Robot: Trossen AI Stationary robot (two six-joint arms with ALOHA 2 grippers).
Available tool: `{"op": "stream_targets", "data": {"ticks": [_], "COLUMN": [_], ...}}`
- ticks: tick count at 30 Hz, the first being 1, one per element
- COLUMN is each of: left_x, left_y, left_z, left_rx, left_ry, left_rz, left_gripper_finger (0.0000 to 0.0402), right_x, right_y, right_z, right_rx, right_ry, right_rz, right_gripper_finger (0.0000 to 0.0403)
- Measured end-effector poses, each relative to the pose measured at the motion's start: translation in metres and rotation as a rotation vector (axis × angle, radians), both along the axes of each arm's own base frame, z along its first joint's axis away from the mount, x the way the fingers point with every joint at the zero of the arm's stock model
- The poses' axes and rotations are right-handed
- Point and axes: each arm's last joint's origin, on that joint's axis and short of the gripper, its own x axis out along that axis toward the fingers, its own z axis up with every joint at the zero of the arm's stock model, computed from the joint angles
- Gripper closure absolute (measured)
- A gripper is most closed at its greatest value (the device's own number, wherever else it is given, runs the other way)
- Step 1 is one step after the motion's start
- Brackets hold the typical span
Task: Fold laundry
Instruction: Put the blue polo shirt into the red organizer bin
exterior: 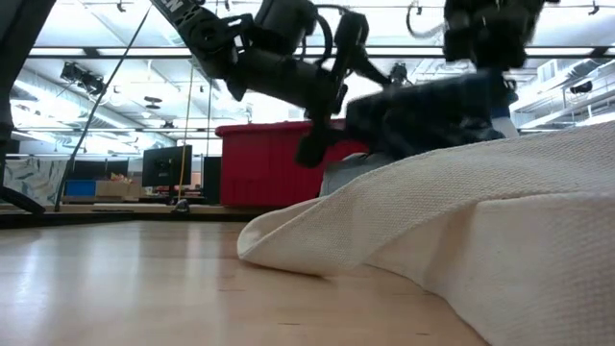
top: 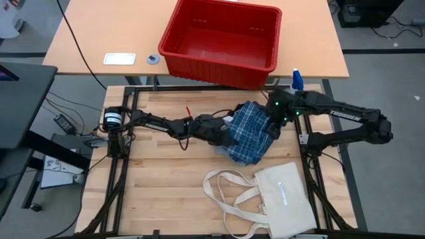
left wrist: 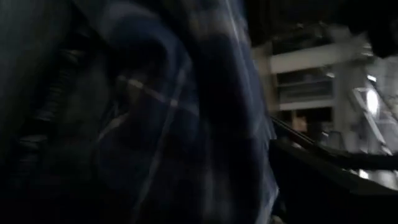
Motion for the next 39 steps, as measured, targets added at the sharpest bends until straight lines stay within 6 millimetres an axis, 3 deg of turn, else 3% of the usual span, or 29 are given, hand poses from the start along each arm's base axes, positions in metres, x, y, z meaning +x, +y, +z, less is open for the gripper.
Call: {"op": "stream_targets", "data": {"ticks": [5, 9, 12, 16, 20, 23, 27, 30, 32, 39], "left_x": [0.000, 0.001, 0.004, 0.011, 0.024, 0.030, 0.031, 0.028, 0.023, 0.010], "left_y": [0.008, 0.007, 0.002, -0.002, 0.004, 0.013, 0.027, 0.038, 0.043, 0.045], "left_z": [0.000, -0.012, -0.028, -0.037, -0.031, -0.020, -0.004, 0.017, 0.028, 0.043], "left_rx": [0.013, 0.003, -0.061, -0.095, -0.032, 0.036, 0.075, 0.068, 0.065, 0.092], "left_ry": [-0.013, 0.056, 0.104, 0.122, 0.094, 0.084, 0.021, -0.050, -0.065, -0.018], "left_rz": [0.050, 0.075, 0.076, 0.079, 0.065, 0.034, -0.007, -0.023, -0.030, -0.051], "left_gripper_finger": [0.0060, 0.0058, 0.0070, 0.0092, 0.0138, 0.0224, 0.0368, 0.0372, 0.0362, 0.0364], "right_x": [-0.002, 0.005, 0.011, 0.016, 0.018, 0.016, 0.007, -0.008, -0.021, -0.053], "right_y": [0.000, -0.003, -0.005, -0.008, -0.009, -0.008, -0.003, 0.004, 0.010, 0.027], "right_z": [-0.048, -0.077, -0.086, -0.087, -0.087, -0.082, -0.049, -0.021, -0.014, -0.021], "right_rx": [0.059, 0.052, 0.036, 0.016, 0.008, 0.035, 0.075, 0.104, 0.145, 0.303], "right_ry": [-0.010, -0.072, -0.110, -0.138, -0.151, -0.119, -0.083, -0.125, -0.158, -0.219], "right_rz": [0.000, -0.020, -0.020, -0.023, -0.024, -0.035, -0.057, -0.097, -0.128, -0.246], "right_gripper_finger": [0.0112, 0.0113, 0.0114, 0.0114, 0.0114, 0.0114, 0.0117, 0.0121, 0.0122, 0.0122]}}
